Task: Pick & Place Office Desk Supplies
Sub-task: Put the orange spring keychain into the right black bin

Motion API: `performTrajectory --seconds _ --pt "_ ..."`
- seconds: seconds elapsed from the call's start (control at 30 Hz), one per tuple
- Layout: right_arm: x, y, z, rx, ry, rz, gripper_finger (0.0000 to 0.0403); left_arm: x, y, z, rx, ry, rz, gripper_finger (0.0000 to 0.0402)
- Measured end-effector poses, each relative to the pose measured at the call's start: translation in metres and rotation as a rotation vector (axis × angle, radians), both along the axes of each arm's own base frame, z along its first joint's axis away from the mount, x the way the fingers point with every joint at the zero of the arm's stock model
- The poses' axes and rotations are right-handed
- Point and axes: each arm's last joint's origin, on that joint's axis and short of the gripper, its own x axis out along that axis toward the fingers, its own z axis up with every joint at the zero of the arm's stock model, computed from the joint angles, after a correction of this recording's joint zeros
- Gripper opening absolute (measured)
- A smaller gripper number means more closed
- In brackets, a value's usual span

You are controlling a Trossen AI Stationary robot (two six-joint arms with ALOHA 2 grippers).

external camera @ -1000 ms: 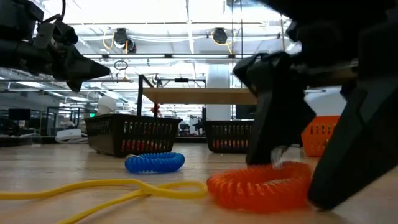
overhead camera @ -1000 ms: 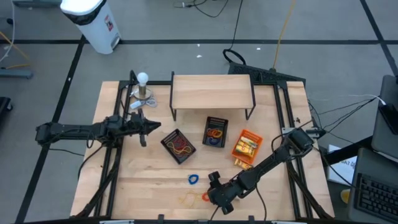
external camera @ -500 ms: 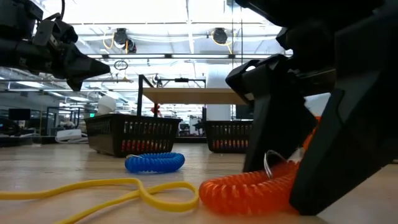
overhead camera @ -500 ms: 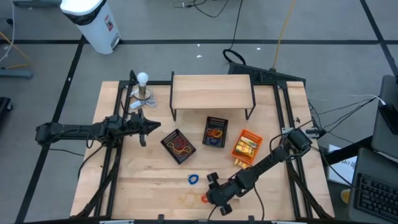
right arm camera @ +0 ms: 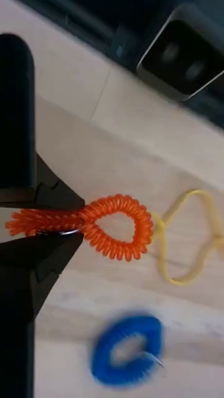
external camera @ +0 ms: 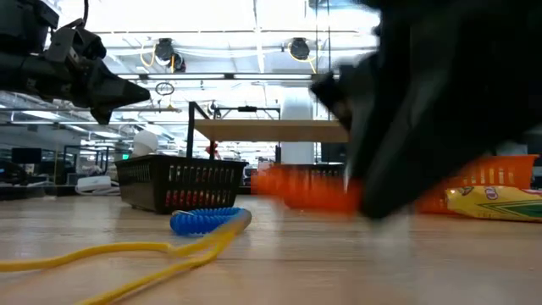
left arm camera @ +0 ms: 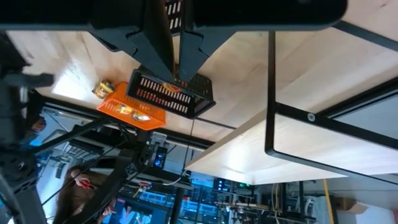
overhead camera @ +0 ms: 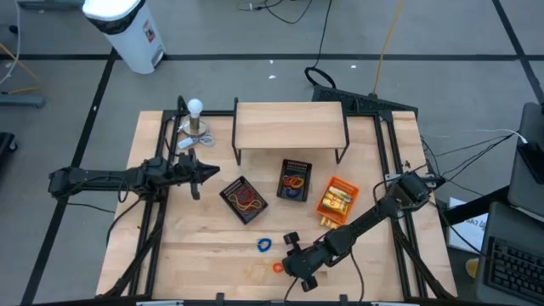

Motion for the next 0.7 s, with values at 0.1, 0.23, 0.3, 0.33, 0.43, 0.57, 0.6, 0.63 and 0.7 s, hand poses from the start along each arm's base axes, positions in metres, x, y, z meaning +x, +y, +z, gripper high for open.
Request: performTrajectory --seconds 0.1,0.23,0.3,0.33,0.43,0.57,0.6,0.63,0.7 --pt "-0.005 -0.003 0.017 -0.014 -0.03 0.032 0.0034 0.0 0.001 0.0 0.005 0.0 0.02 0.0026" --pt "-0.02 -0.018 0.034 -0.03 -0.064 0.058 0.0034 0.0 0.002 0.0 0.011 -0.002 0.071 0.0026" --pt "-0.03 -0.029 0.044 -0.027 -0.092 0.053 0.0034 -0.001 0.003 0.0 0.014 0.0 0.106 0.0026" --pt "-0.035 -0.035 0.048 -0.019 -0.118 0.047 0.0034 -0.001 0.003 0.0 0.015 0.003 0.121 0.0026" --pt "-0.056 -0.055 0.054 0.001 -0.23 0.002 0.0034 -0.001 0.004 -0.001 0.018 0.01 0.128 0.0026" --pt "-0.082 -0.079 0.056 0.079 -0.445 -0.066 0.0034 -0.001 0.003 -0.001 0.017 0.011 0.108 0.0026" --pt "-0.088 -0.085 0.056 0.088 -0.486 -0.088 0.0034 -0.001 0.003 -0.001 0.019 0.011 0.105 0.0026" --pt "-0.092 -0.09 0.054 0.09 -0.513 -0.105 0.0034 -0.001 0.003 0.0 0.027 0.01 0.105 0.0026" --pt "-0.1 -0.099 0.048 0.081 -0.537 -0.129 0.0034 -0.001 0.003 0.0 0.042 0.011 0.108 0.0026"
